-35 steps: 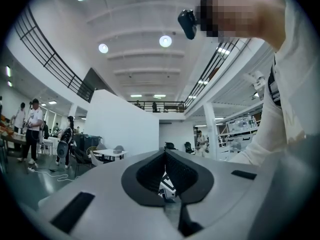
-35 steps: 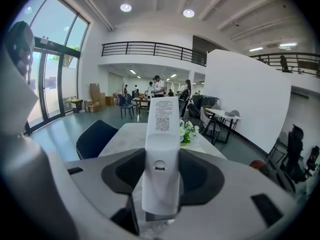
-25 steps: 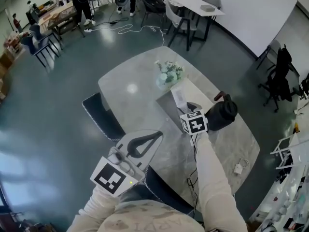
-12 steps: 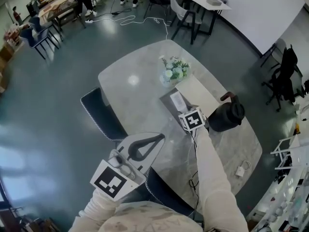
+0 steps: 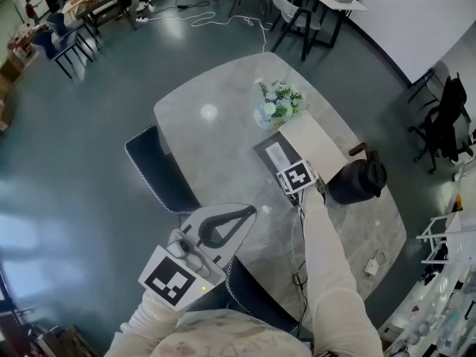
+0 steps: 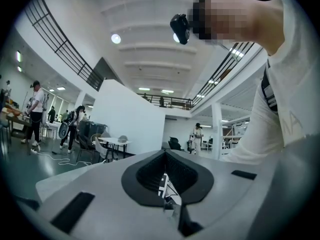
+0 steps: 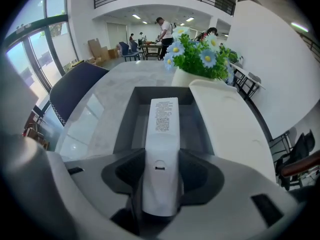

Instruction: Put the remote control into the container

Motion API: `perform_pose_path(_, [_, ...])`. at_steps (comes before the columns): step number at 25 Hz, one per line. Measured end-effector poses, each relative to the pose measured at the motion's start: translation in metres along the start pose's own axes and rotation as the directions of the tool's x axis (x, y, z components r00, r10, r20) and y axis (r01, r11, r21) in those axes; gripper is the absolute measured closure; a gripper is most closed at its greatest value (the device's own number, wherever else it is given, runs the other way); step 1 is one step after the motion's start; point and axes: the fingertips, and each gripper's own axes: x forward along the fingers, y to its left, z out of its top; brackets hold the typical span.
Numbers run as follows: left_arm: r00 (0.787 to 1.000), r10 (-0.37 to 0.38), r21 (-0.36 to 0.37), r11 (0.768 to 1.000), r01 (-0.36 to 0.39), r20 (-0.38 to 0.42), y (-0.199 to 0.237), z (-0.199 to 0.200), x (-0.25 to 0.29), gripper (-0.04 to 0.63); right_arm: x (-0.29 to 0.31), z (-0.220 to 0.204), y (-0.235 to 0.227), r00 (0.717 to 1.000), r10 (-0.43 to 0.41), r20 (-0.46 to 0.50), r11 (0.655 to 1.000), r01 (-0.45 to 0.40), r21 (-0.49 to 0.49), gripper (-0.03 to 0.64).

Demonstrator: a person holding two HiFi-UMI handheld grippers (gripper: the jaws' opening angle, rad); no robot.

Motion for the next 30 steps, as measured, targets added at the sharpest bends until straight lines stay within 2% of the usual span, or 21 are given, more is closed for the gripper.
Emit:
perform_pose_path(9, [1.000,0.008,-0.016,1.000,-0.008,-0.011,0.011,-0.007,-0.003,0.583,0.017,-0.001,0.002,0.994,0.043,-0.104,0.999,-0.042,0.007,0.402])
perform_pose_path(18, [1.000,0.005,-0.007,1.000,-0.005,-0.014,0.007,-0.007,-0.004,0.583,0.015,-0.002,0.003,0.997,0.051,-0.053,0.999,-0.051,0.007,0.400])
perform_pose_path(23, [1.000,0.018,-0.003,1.000,-0.018,-0.018,0.004,-0.005,-0.008,0.583,0.002,0.002,0.000,0.999,0.027,0.030,1.000,-0.027,0.008,0.400])
perform_pose_path(26, [1.000,0.019,0.004,1.000,-0.019,-0.022,-0.003,-0.004,-0.008,0.583,-0.020,0.012,-0.001,0.990,0.032,0.138,0.999,-0.036,0.030,0.400])
perform_pose_path(28, [1.000,0.014,0.006,1.000,-0.014,-0.020,-0.009,-0.002,-0.008,0.583,-0.045,0.025,0.001,0.964,0.031,0.265,0.998,-0.046,0.049,0.402])
perform_pose_path(30, [1.000,0.006,0.006,1.000,-0.006,-0.013,-0.015,0.003,-0.008,0.583,-0.081,0.039,0.004,0.910,0.005,0.414,0.997,-0.037,0.071,0.441])
